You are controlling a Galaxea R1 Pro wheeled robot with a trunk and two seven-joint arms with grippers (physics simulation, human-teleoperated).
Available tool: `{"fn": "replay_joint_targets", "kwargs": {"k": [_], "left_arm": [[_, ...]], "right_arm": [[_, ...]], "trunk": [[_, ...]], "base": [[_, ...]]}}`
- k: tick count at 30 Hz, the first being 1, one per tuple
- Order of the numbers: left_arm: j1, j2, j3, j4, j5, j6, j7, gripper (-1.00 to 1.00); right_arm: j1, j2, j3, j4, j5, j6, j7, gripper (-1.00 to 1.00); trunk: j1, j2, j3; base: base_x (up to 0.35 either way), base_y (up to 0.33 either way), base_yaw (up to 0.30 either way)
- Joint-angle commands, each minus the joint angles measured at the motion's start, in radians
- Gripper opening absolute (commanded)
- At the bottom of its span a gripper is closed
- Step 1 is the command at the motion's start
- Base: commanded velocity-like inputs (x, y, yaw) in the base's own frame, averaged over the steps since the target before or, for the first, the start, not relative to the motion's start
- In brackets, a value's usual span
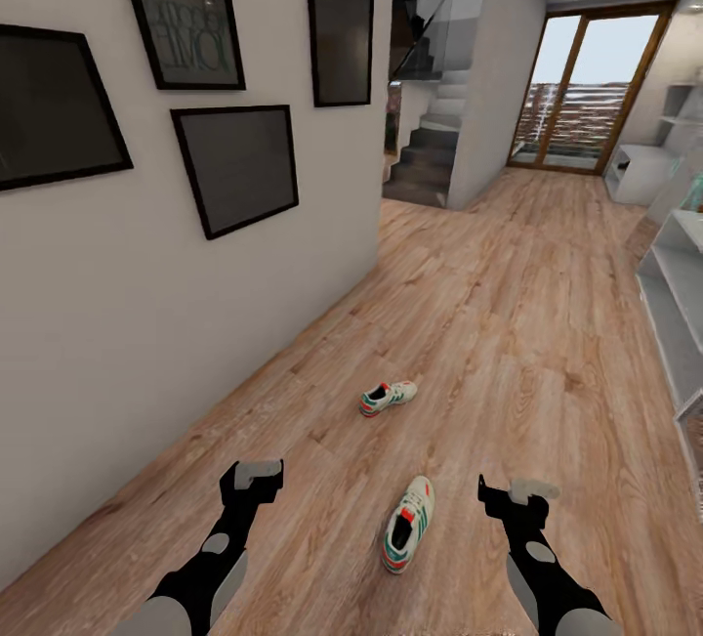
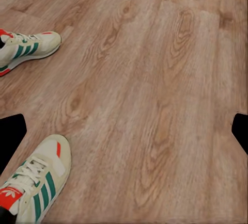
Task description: Pick up the two gym shoes and the two sandals from the corridor floor and place them onto the hallstand (shoe rack) in the corridor, making sure they are on the rack and not on the floor. Arrange them so the two gym shoes are next to each other and the two sandals are next to each other.
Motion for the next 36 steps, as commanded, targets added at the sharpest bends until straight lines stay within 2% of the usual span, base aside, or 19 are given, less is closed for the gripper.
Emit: {"fn": "replay_joint_targets", "kwargs": {"k": [1, 36], "left_arm": [[0.0, 0.0, 0.002, 0.001, -0.003, -0.003, 0.003, 1.0], [0.0, 0.0, 0.002, 0.001, -0.003, -0.007, 0.003, 1.0]], "right_arm": [[-0.001, 0.001, -0.006, 0.001, 0.011, -0.004, -0.002, 1.0], [-0.001, 0.001, -0.007, 0.001, 0.009, -0.002, -0.002, 1.0]], "trunk": [[0.0, 0.0, -0.001], [0.0, 0.0, -0.001]], "base": [[0.0, 0.295, -0.288], [0.0, 0.304, -0.284]]}}
